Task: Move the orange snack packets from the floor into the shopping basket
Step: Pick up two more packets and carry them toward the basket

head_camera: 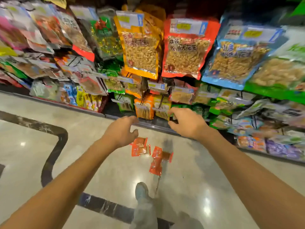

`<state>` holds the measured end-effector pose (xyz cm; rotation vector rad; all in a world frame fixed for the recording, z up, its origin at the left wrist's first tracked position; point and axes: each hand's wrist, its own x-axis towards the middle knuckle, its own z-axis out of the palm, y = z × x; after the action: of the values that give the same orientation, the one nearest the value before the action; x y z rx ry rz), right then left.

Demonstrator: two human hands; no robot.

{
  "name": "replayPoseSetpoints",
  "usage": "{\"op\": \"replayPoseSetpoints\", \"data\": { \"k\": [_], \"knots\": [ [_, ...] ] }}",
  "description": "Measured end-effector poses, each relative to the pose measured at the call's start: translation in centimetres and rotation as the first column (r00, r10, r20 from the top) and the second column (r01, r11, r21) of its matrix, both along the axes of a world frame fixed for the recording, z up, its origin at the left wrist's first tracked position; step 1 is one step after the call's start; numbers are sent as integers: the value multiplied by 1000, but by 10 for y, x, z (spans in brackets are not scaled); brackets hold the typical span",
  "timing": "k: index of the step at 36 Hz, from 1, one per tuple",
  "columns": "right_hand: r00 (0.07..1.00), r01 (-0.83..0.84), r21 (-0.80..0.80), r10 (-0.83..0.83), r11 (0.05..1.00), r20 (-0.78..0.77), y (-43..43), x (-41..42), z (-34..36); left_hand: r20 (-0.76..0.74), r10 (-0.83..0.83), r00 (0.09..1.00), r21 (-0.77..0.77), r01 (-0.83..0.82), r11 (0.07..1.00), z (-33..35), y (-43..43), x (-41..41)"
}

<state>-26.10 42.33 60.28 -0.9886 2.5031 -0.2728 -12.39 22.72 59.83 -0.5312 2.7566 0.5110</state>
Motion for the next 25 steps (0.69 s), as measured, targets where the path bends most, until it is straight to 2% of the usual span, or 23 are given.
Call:
{"op": "replayPoseSetpoints", "data": {
  "k": [4, 8, 11, 14, 17, 21, 25],
  "knots": [
    [992, 83, 44, -86, 996, 93, -16, -19, -49, 53, -34, 998, 49, 31, 998, -48, -31, -37],
    [985, 95, 149, -115, 984, 128, -26, -40, -102, 125, -7, 992, 109, -6, 994, -97, -49, -64],
    [975, 93, 170, -124, 981, 183, -34, -56, -148, 167, -1, 986, 116, -19, 993, -140, -62, -80],
    [948, 182, 150, -214, 972, 236, -44, -68, -211, 202, 5, 979, 124, -31, 992, -196, -77, -91],
    [932, 169, 229, -231, 959, 280, -55, -75, -292, 221, 10, 975, 149, -44, 988, -268, -91, -101],
    [921, 191, 242, -259, 951, 292, -67, -74, -410, 297, 8, 955, 191, -68, 979, -383, -104, -111],
    [902, 192, 301, -288, 934, 320, -80, -68, -539, 366, -66, 928, 190, -5, 982, -520, -116, -111]
  ]
}}
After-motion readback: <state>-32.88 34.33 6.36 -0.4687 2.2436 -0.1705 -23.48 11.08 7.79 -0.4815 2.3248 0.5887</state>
